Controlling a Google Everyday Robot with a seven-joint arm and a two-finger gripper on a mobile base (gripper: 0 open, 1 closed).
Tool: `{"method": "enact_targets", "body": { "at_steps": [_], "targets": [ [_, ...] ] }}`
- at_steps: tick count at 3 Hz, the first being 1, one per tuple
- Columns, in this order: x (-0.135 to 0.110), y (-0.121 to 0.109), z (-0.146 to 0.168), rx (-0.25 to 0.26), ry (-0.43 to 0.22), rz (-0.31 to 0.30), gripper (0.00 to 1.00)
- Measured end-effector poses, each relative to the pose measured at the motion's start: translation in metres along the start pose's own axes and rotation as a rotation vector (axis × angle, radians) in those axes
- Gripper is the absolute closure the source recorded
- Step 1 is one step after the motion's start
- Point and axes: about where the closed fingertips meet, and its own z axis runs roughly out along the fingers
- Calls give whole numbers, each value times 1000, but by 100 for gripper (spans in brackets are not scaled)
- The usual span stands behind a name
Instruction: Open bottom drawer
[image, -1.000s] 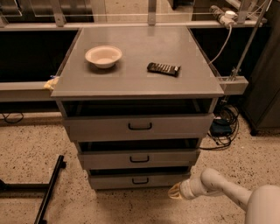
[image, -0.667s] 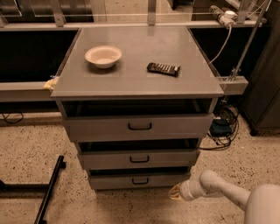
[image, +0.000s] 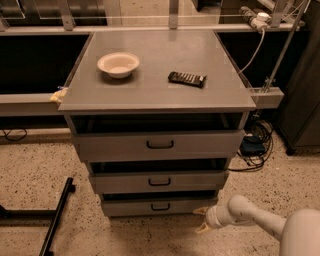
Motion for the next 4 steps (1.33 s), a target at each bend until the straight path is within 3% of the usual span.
{"method": "enact_targets", "body": {
  "at_steps": [1,4],
  "targets": [
    [0,0,0,1,0,0,0],
    [22,-30,7,28,4,37,0]
  ]
}}
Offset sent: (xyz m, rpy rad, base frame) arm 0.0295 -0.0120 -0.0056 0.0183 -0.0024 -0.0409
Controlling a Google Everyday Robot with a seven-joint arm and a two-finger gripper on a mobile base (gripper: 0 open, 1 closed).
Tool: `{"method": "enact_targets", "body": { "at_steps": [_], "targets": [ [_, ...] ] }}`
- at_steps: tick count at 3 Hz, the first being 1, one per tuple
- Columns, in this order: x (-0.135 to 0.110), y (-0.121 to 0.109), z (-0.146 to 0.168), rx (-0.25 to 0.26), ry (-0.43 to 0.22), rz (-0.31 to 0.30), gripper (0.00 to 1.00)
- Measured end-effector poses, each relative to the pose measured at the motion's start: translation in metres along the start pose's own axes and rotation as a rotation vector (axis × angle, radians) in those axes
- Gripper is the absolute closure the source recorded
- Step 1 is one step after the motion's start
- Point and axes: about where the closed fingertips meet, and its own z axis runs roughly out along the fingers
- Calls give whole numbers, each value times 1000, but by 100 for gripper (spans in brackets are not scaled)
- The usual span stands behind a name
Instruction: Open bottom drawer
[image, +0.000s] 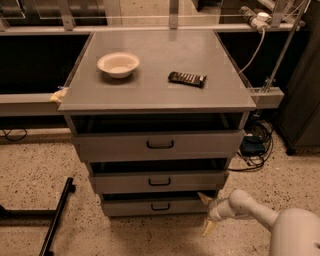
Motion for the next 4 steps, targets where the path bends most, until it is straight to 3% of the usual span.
{"method": "enact_targets", "body": {
  "at_steps": [3,4],
  "targets": [
    [30,-16,10,23,21,30,0],
    [37,-35,37,-6,11,24,0]
  ]
}}
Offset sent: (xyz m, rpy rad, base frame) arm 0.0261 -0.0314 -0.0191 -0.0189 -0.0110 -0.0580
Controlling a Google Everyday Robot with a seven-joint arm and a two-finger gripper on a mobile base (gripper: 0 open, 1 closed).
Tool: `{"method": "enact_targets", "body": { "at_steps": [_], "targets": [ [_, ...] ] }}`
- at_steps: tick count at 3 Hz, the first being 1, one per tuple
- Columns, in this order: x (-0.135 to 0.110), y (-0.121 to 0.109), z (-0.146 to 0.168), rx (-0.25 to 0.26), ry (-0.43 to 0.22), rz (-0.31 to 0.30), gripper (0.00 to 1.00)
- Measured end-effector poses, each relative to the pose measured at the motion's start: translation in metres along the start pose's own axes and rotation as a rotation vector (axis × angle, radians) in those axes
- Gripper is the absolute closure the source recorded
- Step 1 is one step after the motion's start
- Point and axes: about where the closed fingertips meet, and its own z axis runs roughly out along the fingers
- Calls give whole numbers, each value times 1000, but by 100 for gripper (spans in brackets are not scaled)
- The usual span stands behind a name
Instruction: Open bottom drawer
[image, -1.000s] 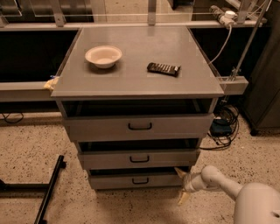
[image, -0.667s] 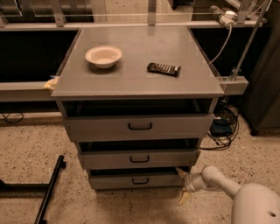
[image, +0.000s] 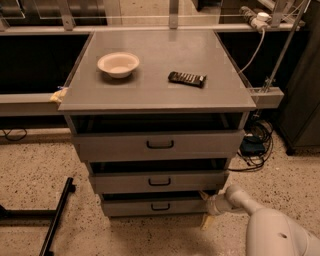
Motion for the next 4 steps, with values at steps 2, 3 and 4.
{"method": "enact_targets", "body": {
  "at_steps": [2,3,4],
  "targets": [
    [0,9,1,-54,28,22,0],
    [1,20,-2,-120,57,59,0],
    [3,30,-9,-168,75,91,0]
  ]
}}
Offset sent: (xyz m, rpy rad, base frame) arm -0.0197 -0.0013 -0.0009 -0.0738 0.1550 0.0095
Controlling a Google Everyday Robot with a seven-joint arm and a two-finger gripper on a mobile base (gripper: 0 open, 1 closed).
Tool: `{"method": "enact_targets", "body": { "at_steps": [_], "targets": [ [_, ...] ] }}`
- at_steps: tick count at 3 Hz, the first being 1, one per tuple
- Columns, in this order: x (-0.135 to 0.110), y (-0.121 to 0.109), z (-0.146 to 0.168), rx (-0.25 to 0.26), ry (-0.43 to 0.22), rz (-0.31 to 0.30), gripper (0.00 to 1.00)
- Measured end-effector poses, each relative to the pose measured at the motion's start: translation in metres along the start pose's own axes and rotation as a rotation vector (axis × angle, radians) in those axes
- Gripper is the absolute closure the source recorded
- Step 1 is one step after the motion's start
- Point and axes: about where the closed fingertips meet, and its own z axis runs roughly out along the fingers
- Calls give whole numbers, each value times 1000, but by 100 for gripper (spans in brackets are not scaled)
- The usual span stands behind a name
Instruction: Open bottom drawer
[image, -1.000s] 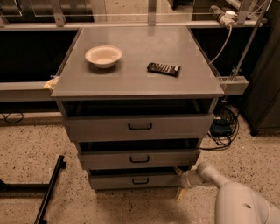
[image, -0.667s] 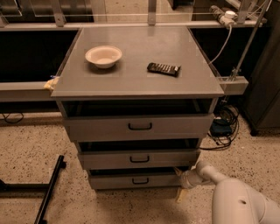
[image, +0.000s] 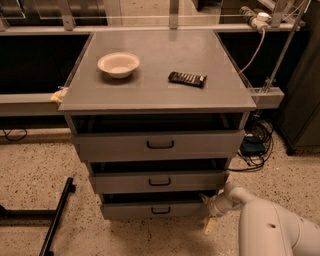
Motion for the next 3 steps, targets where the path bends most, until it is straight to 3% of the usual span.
{"method": "enact_targets", "body": {
  "at_steps": [3],
  "targets": [
    [3,40,-25,-103,-7,85,0]
  ]
}}
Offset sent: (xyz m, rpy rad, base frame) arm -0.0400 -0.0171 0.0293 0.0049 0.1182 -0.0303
